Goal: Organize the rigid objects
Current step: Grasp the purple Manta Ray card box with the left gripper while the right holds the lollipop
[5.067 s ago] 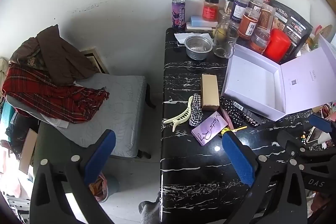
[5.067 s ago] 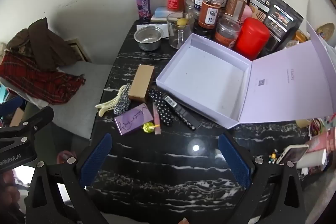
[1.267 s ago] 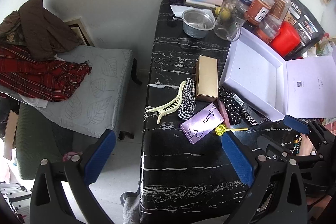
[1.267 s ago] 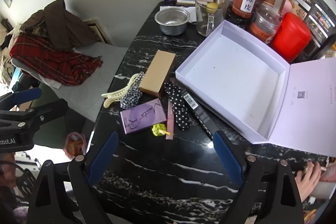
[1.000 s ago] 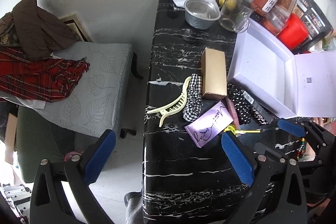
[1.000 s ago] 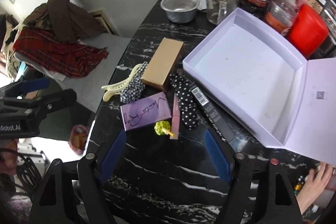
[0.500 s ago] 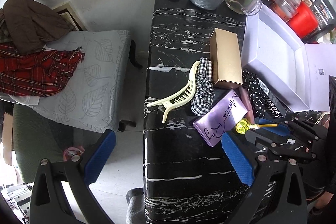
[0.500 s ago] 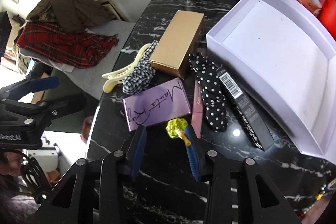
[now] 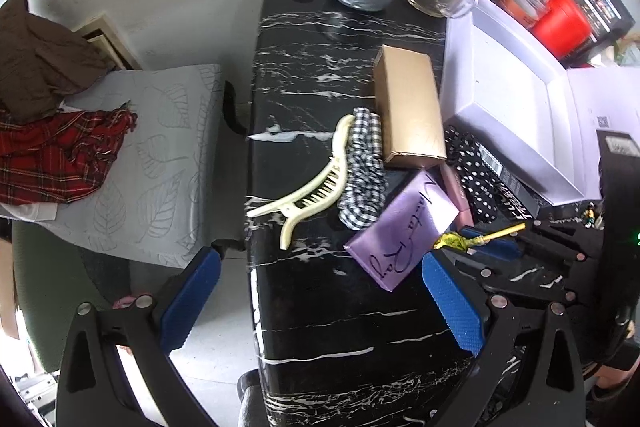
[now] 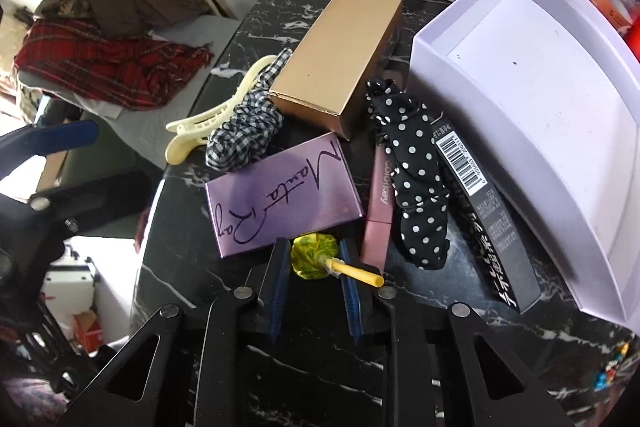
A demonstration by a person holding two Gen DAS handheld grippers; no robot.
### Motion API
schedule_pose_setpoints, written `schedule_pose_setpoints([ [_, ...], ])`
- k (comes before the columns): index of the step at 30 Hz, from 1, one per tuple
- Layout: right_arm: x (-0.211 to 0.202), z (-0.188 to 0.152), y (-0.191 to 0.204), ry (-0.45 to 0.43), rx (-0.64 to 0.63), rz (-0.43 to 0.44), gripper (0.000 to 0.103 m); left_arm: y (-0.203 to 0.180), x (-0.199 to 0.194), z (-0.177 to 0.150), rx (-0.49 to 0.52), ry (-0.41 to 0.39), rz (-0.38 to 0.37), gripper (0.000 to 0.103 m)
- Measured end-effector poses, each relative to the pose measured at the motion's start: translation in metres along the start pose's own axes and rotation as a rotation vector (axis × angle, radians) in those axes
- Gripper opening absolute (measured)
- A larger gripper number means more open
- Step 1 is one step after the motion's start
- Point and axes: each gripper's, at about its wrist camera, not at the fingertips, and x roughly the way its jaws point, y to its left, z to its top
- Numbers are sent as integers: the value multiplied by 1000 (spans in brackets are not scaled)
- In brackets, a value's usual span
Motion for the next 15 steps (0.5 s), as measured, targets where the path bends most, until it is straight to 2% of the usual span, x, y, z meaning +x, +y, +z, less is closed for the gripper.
schedule_pose_setpoints([
  [7,-24,-4,-12,-16,28,-29,25,-26,17,-7,83,17,-56,98],
  [9,-30,-6,-18,-18,39,-42,25,-31,23,-9,105,23,-69,92],
  [15,-39,-8,-33,-20,67,-69,25,-45,47,-10,154,58,-62,92],
])
